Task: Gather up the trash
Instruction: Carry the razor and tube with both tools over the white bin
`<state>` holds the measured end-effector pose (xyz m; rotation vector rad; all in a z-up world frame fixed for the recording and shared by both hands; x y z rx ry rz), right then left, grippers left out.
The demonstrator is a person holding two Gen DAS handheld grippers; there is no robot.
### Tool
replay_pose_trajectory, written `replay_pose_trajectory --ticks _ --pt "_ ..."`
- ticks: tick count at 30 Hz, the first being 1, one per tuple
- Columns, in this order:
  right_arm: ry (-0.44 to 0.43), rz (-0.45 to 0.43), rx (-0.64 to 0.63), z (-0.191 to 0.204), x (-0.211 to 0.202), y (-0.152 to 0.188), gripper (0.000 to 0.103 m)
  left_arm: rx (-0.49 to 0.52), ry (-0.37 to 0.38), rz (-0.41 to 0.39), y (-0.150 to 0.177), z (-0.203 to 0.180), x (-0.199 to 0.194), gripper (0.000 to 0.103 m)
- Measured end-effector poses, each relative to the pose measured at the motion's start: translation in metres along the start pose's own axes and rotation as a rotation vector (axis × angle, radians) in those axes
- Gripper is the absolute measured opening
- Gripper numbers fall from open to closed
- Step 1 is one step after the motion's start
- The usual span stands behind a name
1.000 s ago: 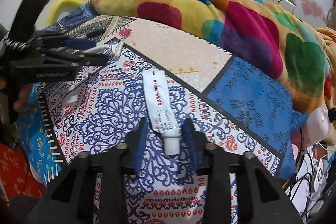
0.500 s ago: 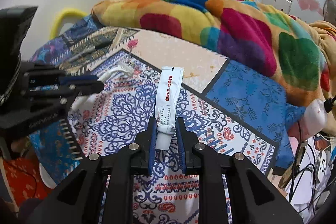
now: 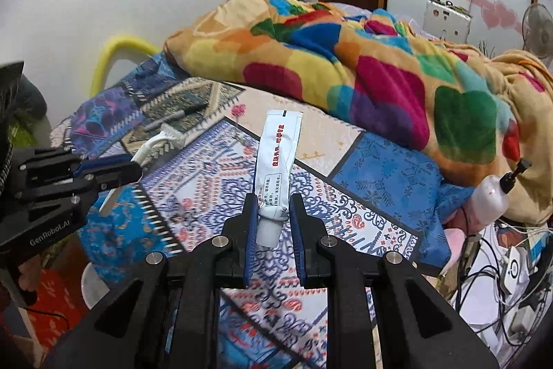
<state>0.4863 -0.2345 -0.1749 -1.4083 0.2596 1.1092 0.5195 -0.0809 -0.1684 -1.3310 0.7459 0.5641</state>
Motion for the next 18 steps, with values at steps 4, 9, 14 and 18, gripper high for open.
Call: replay_pose_trajectory --ticks 4,9,14,18 --pt "-0.016 -0.023 -0.014 0.019 -0.016 -0.001 0.017 -0.016 -0.035 -0.003 0.018 0.011 -0.025 0.008" --pt "-0.045 -0.041 -0.037 0.047 -0.028 0.0 0.017 -0.043 -0.087 -0.006 0.047 0.025 -0.053 0.008" --pt "-0.086 -0.036 -0.067 0.081 -0.032 0.007 0.017 -0.101 -0.116 0.004 0.078 0.048 -0.074 0.008" --pt "-0.118 -0.019 -0.103 0.113 -0.03 0.013 0.017 -0.159 -0.144 0.016 0.103 0.075 -0.089 0.008"
Point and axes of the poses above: each gripper's, at about its wrist camera, not at the fingertips, and x roughly the way its jaws point, z to its left, y to its underside, the point moved 2 cm from there along x, roughly the way its jaws point, and after that the axes turned 10 degrees about -y, right-handed, at the moved point
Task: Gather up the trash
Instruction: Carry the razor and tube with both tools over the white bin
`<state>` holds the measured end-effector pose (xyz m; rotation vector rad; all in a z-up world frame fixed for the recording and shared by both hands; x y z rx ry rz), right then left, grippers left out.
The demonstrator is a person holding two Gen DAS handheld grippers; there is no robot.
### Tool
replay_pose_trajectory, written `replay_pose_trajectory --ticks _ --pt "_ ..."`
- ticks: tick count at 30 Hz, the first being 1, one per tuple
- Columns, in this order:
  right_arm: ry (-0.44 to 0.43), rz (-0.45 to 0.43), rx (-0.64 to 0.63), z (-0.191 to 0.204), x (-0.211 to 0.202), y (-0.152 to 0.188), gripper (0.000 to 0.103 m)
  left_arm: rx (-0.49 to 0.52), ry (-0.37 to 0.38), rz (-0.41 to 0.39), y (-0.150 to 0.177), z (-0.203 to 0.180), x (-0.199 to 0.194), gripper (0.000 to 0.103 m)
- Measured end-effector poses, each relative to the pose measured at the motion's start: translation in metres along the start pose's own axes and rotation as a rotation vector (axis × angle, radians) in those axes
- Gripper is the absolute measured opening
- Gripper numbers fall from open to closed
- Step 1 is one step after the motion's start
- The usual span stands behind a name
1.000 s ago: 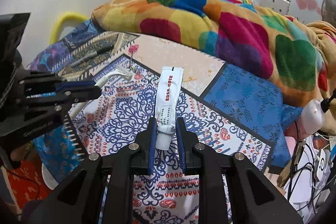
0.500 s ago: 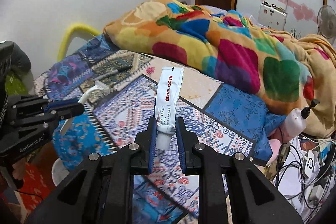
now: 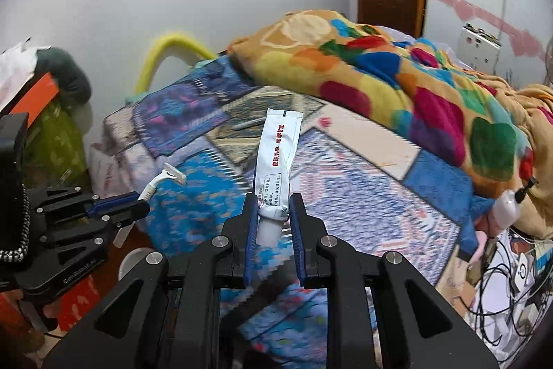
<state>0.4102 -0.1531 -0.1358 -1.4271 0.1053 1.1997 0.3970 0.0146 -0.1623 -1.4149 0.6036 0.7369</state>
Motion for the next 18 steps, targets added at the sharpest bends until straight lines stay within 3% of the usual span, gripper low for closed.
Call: replay_pose_trajectory --ticks 18 --pt "-0.194 0.155 -0.149 0.147 0.077 0.027 0.017 -0.225 -0.234 0.1 0.106 0.164 -0.024 0.008"
Point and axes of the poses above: each gripper's, at about its wrist camera, not at the fingertips, and x roughly the way its jaws point, z to its left, y to its underside, the point moved 2 cm from there along x, roughly the way its jaws point, and after that the axes turned 10 degrees about -y, right-handed, at the moved point
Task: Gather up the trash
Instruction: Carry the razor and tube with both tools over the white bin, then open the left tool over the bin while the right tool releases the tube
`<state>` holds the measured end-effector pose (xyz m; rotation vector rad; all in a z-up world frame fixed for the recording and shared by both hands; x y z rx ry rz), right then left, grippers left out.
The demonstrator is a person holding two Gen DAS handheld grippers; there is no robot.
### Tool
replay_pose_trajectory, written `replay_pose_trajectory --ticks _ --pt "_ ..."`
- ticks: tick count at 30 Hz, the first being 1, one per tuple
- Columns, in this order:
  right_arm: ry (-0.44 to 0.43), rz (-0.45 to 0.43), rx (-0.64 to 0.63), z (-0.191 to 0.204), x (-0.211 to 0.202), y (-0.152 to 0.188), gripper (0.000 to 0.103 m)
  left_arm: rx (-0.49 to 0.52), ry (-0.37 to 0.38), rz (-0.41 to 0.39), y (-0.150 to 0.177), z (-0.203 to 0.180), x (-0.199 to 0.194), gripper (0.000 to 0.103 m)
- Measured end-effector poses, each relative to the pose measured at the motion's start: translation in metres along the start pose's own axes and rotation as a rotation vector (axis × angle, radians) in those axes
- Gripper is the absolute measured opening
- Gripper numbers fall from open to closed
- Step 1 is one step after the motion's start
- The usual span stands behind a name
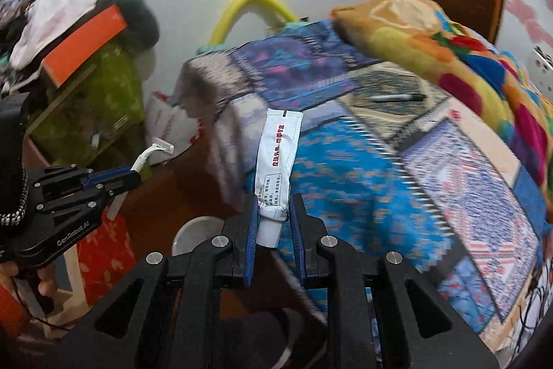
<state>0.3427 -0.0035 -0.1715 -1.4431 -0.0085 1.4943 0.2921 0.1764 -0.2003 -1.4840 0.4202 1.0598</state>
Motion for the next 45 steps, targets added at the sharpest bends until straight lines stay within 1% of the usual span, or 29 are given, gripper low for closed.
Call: replay_pose_trajectory --ticks 2,5,8,11,12,15,17,22,26,29,31,32,33,34,35,36,37,41,45 --pt "-0.016 0.022 -0.019 0.012 0.011 0.0 0.017 -0.021 -0.018 0.017 0.011 0.016 0.005 0.008" --pt "-0.034 0.057 -0.054 0.03 0.028 0.001 0.017 -0.068 -0.011 0.058 0.026 0.036 0.018 0.008" --pt "-0.051 0.103 -0.083 0.048 0.051 0.004 0.017 -0.098 -0.021 0.095 0.042 0.049 0.033 0.008" --pt "-0.068 0.151 -0.096 0.062 0.075 0.009 0.017 -0.133 -0.011 0.146 0.059 0.06 0.053 0.008" --pt "-0.071 0.163 -0.096 0.064 0.08 0.01 0.017 -0.141 -0.012 0.162 0.064 0.062 0.059 0.008" --pt "-0.089 0.223 -0.093 0.074 0.108 0.016 0.017 -0.156 -0.047 0.209 0.08 0.067 0.08 0.008" --pt "-0.103 0.264 -0.087 0.079 0.124 0.021 0.017 -0.181 -0.028 0.258 0.091 0.07 0.095 0.008" --pt "-0.141 0.374 -0.065 0.085 0.164 0.035 0.017 -0.184 -0.05 0.342 0.119 0.071 0.13 0.008" --pt "-0.168 0.439 -0.056 0.088 0.189 0.041 0.017 -0.221 -0.036 0.402 0.137 0.07 0.153 0.008" --pt "-0.171 0.455 -0.052 0.088 0.2 0.039 0.017 -0.248 -0.021 0.407 0.139 0.072 0.163 0.008" --pt "-0.193 0.457 -0.049 0.09 0.204 0.035 0.017 -0.274 0.017 0.394 0.133 0.073 0.165 0.008" --pt "-0.207 0.465 -0.043 0.09 0.207 0.033 0.018 -0.284 0.031 0.39 0.129 0.074 0.165 0.01" --pt "-0.213 0.469 -0.038 0.09 0.208 0.031 0.021 -0.288 0.036 0.392 0.126 0.074 0.166 0.014" --pt "-0.208 0.468 -0.034 0.089 0.209 0.03 0.024 -0.285 0.032 0.394 0.123 0.074 0.166 0.026" --pt "-0.199 0.462 -0.035 0.089 0.209 0.029 0.031 -0.282 0.021 0.387 0.12 0.074 0.164 0.033" --pt "-0.187 0.449 -0.039 0.089 0.206 0.029 0.035 -0.277 0.006 0.37 0.117 0.074 0.161 0.033" --pt "-0.181 0.44 -0.043 0.088 0.205 0.028 0.036 -0.271 -0.006 0.358 0.114 0.074 0.159 0.033" --pt "-0.164 0.418 -0.049 0.082 0.194 0.026 0.036 -0.24 -0.045 0.335 0.109 0.074 0.146 0.033" --pt "-0.153 0.392 -0.048 0.077 0.179 0.022 0.036 -0.242 -0.047 0.307 0.102 0.077 0.127 0.033"
Point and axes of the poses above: each gripper's, at about its wrist camera, not at the fingertips, and x roughly the way its jaws point, z to its left, y to its underside, the point moved 2 cm from there along x, roughly the way its jaws point, and after that the axes turned 10 degrees about -y, right-handed, at the moved point
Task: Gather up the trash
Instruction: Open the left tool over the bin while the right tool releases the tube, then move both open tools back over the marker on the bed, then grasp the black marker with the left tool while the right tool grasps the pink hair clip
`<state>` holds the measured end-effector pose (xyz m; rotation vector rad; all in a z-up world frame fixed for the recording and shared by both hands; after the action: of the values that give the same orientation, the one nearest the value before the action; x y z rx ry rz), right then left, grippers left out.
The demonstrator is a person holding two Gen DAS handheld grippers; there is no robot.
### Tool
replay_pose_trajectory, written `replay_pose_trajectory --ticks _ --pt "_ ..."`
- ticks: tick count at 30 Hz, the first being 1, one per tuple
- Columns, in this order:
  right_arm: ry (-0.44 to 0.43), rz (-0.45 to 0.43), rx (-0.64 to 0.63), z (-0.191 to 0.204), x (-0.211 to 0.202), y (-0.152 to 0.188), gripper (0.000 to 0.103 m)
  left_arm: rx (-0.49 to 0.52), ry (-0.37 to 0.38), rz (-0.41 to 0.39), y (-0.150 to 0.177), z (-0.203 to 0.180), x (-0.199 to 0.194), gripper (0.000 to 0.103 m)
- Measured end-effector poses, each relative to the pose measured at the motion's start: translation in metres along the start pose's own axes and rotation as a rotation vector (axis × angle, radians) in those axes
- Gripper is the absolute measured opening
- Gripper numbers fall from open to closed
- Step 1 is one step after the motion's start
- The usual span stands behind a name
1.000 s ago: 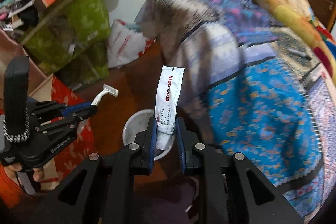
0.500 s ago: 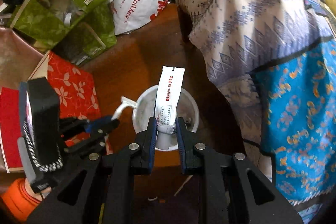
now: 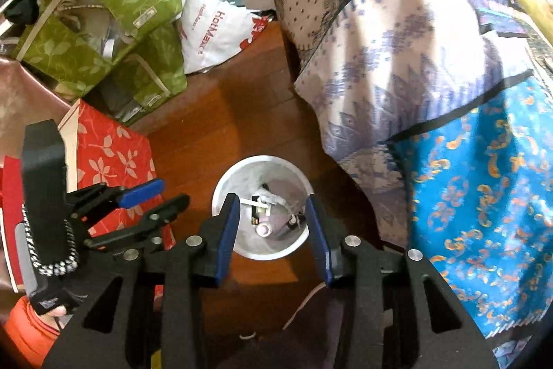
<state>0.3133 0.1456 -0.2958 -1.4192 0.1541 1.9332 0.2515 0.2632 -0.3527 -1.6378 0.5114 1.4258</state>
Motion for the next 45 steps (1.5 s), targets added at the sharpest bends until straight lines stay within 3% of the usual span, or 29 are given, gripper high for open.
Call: replay_pose_trajectory --ticks 13,22,27,32,36,45 --pt "0.075 -0.242 0.039 -0.024 -0.111 0.01 0.036 0.045 0.028 -0.214 -0.035 -0.036 -0.107 0.033" --pt "0.184 -0.427 0.092 -0.066 -0.204 0.03 0.036 0.159 0.102 -0.347 -0.067 -0.115 -0.165 0.035" --pt "0.235 -0.487 0.141 -0.1 -0.245 0.042 0.043 0.227 0.149 -0.404 -0.088 -0.172 -0.184 0.044" --pt "0.314 -0.512 0.196 -0.144 -0.272 0.052 0.046 0.275 0.23 -0.407 -0.118 -0.227 -0.186 0.05" --pt "0.346 -0.534 0.257 -0.182 -0.285 0.059 0.069 0.297 0.27 -0.389 -0.142 -0.264 -0.174 0.054" --pt "0.407 -0.531 0.324 -0.257 -0.284 0.055 0.069 0.406 0.257 -0.301 -0.197 -0.341 -0.111 0.055"
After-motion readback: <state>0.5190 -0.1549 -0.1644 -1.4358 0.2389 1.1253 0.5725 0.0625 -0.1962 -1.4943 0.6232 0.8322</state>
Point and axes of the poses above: each gripper's, at about its wrist camera, not at the fingertips, and x roughly the way its jaws point, z to its left, y to its underside, the point moved 2 cm from there along x, roughly the way its jaws point, and after that the axes turned 10 degrees about -y, right-handed, at the moved point
